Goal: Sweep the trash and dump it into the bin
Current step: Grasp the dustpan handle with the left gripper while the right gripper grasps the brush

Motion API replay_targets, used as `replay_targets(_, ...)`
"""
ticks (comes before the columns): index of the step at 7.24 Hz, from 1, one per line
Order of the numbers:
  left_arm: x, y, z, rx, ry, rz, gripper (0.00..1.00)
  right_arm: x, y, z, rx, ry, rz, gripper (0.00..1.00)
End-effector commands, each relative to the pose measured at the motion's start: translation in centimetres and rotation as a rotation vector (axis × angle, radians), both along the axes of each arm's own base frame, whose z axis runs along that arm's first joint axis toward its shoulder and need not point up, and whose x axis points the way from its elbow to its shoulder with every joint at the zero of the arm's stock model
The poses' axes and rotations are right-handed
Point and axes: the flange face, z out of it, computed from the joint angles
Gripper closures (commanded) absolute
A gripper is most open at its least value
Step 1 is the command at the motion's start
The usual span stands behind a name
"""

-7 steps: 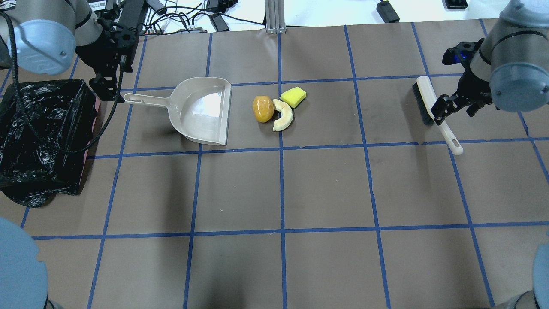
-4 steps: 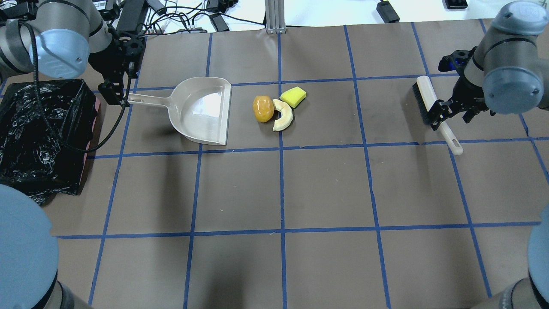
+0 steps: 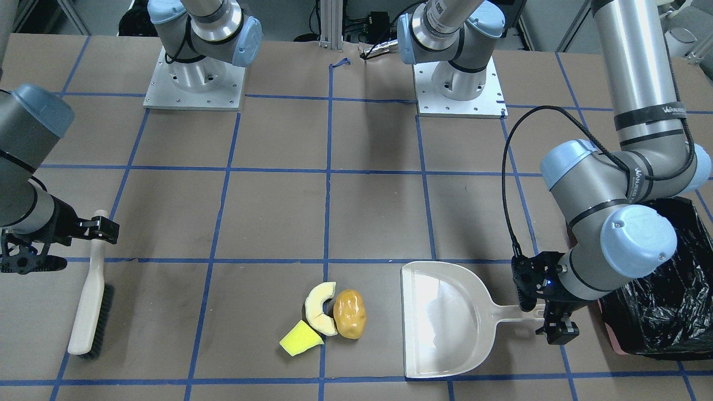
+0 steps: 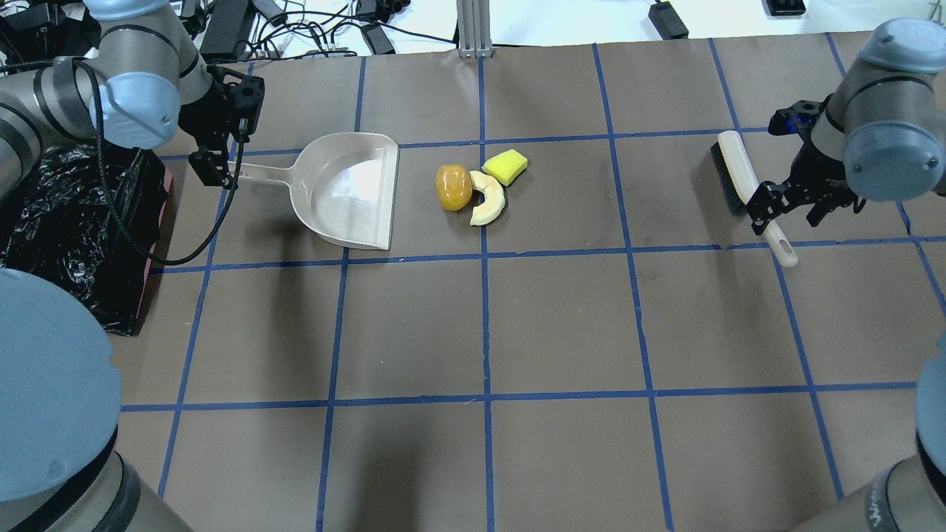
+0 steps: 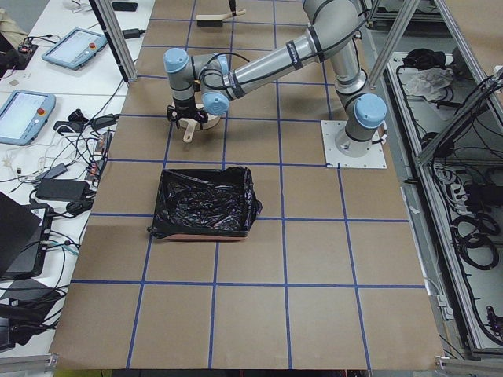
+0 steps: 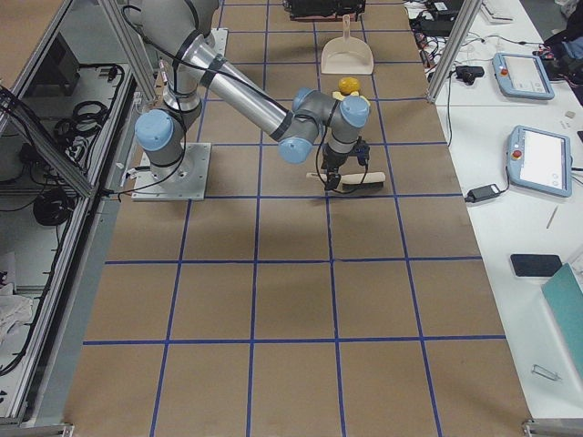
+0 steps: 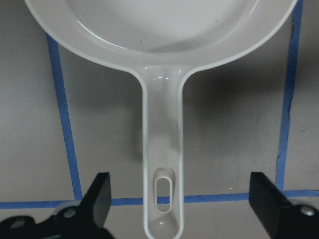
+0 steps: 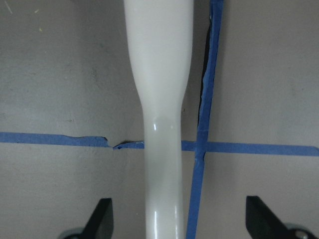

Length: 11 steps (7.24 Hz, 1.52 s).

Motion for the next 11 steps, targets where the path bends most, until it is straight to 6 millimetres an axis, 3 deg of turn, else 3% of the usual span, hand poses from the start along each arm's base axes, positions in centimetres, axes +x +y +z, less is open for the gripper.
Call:
replay_targets(1,0.1,-0.2,-1.2,0.0,0.0,-0.001,0.0,0.3,0.6,-0.7,0.017,-0.007,-0.008,0.18)
replay_targets(4,0.0,0.3,-2.2,0.008,0.001,-0.001,0.05,0.6,1.0,-0.6,0.041,-0.016,-0.006,0.37)
replay_targets(7,0.5,0.3,-2.3,0.008,-0.001,-0.018,0.56,0.7,1.0,-0.6,0.043,-0.017,-0.003,0.51)
replay_targets(8,0.5,0.3,-2.3,0.011,0.0,-0.02,0.88,0.7,1.0,-0.6,0.043,-0.017,-0.003,0.7)
replay_targets(9,0.5,0.2,-1.8,0.001,-0.002,-0.021,0.91,0.7,1.0,-0.5,0.041,-0.017,0.0,0.93)
replay_targets(10,0.5,0.2,-1.7,-0.002,-0.003,-0.021,0.93,0.7,1.0,-0.6,0.042,-0.02,0.006,1.0)
replay_targets(11,0.4,0.0,-1.3,-0.01,-0.003,-0.023,0.95,0.8,0.9,-0.5,0.035,-0.035,0.003,1.0)
